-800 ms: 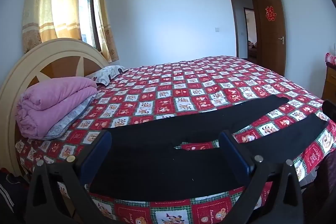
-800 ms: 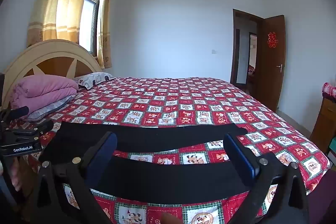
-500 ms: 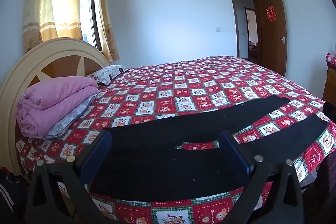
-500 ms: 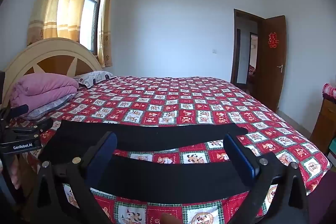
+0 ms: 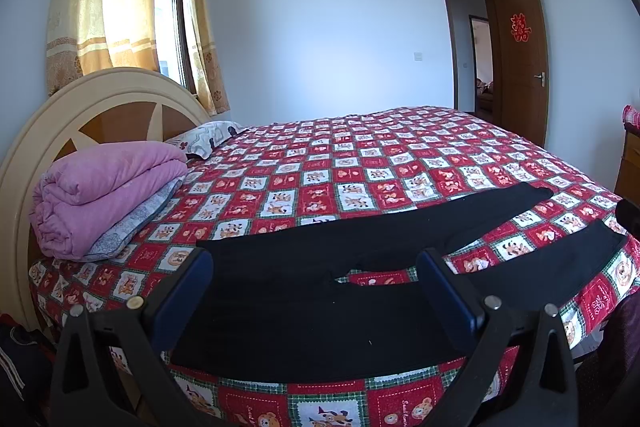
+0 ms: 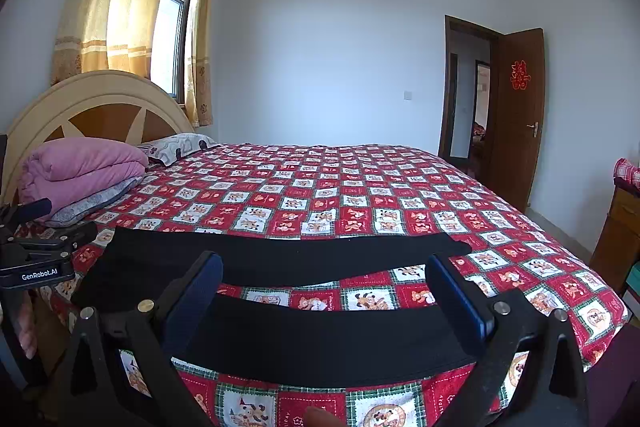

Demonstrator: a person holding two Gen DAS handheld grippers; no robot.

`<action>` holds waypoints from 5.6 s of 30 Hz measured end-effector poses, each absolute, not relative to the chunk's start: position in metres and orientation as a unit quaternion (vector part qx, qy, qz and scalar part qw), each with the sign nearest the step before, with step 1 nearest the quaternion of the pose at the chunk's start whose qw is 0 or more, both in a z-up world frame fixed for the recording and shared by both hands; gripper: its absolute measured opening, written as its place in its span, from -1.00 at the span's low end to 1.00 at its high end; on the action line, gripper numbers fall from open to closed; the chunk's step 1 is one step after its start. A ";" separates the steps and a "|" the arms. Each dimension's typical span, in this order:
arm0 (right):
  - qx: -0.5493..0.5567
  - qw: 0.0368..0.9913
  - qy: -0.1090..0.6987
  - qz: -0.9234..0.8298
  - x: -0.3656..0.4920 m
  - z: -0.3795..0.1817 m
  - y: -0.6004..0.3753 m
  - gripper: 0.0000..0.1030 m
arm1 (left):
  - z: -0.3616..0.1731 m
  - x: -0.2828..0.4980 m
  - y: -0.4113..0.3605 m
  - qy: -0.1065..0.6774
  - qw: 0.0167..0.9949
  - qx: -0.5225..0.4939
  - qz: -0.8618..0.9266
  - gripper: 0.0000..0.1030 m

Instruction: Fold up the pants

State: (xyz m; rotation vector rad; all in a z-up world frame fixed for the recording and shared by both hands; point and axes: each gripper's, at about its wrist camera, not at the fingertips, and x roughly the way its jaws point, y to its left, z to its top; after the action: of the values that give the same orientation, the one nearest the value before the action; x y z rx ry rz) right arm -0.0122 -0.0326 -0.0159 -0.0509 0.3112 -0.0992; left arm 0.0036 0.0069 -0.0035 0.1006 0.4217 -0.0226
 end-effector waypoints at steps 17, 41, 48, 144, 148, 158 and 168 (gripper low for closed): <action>-0.028 0.986 0.157 -0.049 -0.013 -0.018 -0.031 0.98 | -0.005 0.002 0.004 0.210 0.976 0.051 -0.010 1.00; -0.031 0.985 0.165 -0.047 -0.013 -0.026 -0.024 0.98 | -0.008 0.003 0.005 0.212 0.976 0.051 -0.010 1.00; -0.032 0.984 0.167 -0.047 -0.011 -0.025 -0.025 0.98 | -0.007 0.003 0.005 0.212 0.976 0.050 -0.010 1.00; 0.118 0.875 0.452 -0.128 0.410 -0.166 -0.411 0.06 | -0.176 0.304 0.226 0.396 0.912 -0.101 -0.023 -0.75; 0.122 0.868 0.469 -0.105 0.423 -0.181 -0.414 -0.37 | -0.176 0.304 0.223 0.398 0.913 -0.088 -0.018 -0.75; 0.085 0.915 0.388 -0.072 0.376 -0.128 -0.386 -0.84 | -0.156 0.292 0.221 0.362 0.928 -0.089 -0.005 -0.78; 0.084 0.953 0.292 -0.020 0.292 -0.064 -0.368 -0.84 | -0.124 0.263 0.232 0.296 0.945 -0.133 -0.038 -0.78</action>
State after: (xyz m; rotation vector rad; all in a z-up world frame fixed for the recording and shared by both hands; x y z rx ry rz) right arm 0.2916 -0.3685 -0.0642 0.1710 0.5930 -0.0406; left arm 0.2629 0.2322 -0.1238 -0.2718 0.6032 -0.0784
